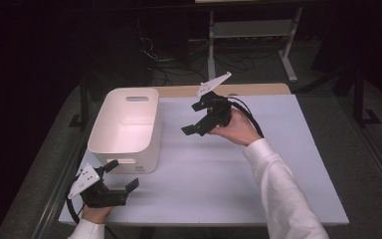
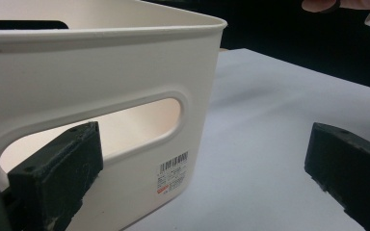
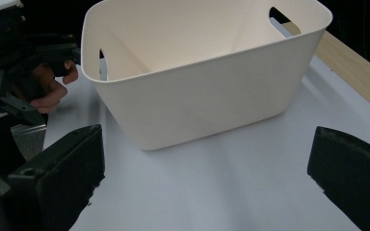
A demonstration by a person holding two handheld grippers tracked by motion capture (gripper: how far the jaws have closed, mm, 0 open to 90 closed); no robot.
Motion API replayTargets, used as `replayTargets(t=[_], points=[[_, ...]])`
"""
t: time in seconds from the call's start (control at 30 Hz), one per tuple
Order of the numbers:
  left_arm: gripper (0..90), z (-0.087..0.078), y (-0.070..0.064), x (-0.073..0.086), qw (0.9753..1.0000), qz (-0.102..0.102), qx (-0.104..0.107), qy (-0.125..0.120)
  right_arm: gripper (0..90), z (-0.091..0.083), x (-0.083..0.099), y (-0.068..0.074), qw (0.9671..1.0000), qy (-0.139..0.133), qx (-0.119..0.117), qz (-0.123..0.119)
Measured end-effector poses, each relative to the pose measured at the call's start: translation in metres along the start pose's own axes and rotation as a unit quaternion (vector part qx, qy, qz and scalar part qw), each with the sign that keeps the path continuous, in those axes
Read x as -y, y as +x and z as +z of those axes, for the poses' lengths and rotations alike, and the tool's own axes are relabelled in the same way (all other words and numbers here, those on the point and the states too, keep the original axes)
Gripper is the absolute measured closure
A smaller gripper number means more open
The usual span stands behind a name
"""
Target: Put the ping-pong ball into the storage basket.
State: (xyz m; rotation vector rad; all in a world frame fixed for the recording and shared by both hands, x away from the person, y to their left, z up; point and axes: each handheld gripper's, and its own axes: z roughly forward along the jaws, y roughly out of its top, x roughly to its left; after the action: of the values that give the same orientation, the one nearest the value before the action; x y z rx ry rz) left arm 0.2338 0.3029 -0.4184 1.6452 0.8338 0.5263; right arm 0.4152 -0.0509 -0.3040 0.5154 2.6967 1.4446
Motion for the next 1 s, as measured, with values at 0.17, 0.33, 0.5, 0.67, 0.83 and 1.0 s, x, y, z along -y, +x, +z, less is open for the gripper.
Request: replayTargets(t=[0.17, 0.33, 0.5, 0.67, 0.83, 1.0], points=[[0.0, 0.000, 0.000, 0.000, 1.0000, -0.003, 0.000, -0.003, 0.0, -0.007, 0.006, -0.002, 0.9999, -0.006, 0.007, 0.004], [0.0, 0.001, 0.000, 0.000, 1.0000, -0.005, 0.000, -0.003, 0.0, -0.011, 0.012, -0.003, 0.9999, -0.008, 0.010, 0.011], [0.0, 0.001, 0.000, 0.000, 1.0000, -0.005, 0.000, -0.004, 0.0, -0.016, 0.018, -0.005, 0.9996, -0.012, 0.015, 0.020], [0.0, 0.001, 0.000, 0.000, 1.0000, -0.006, -0.003, 0.001, 0.0, -0.020, 0.023, -0.005, 0.9991, -0.016, 0.014, 0.037], [0.0, 0.001, 0.000, 0.000, 1.0000, -0.006, -0.003, -0.002, 0.0, -0.024, 0.029, -0.008, 0.9989, -0.016, 0.017, 0.040], [0.0, 0.001, 0.000, 0.000, 1.0000, -0.005, -0.005, -0.002, 0.0, -0.029, 0.034, -0.009, 0.9988, -0.021, 0.020, 0.039]])
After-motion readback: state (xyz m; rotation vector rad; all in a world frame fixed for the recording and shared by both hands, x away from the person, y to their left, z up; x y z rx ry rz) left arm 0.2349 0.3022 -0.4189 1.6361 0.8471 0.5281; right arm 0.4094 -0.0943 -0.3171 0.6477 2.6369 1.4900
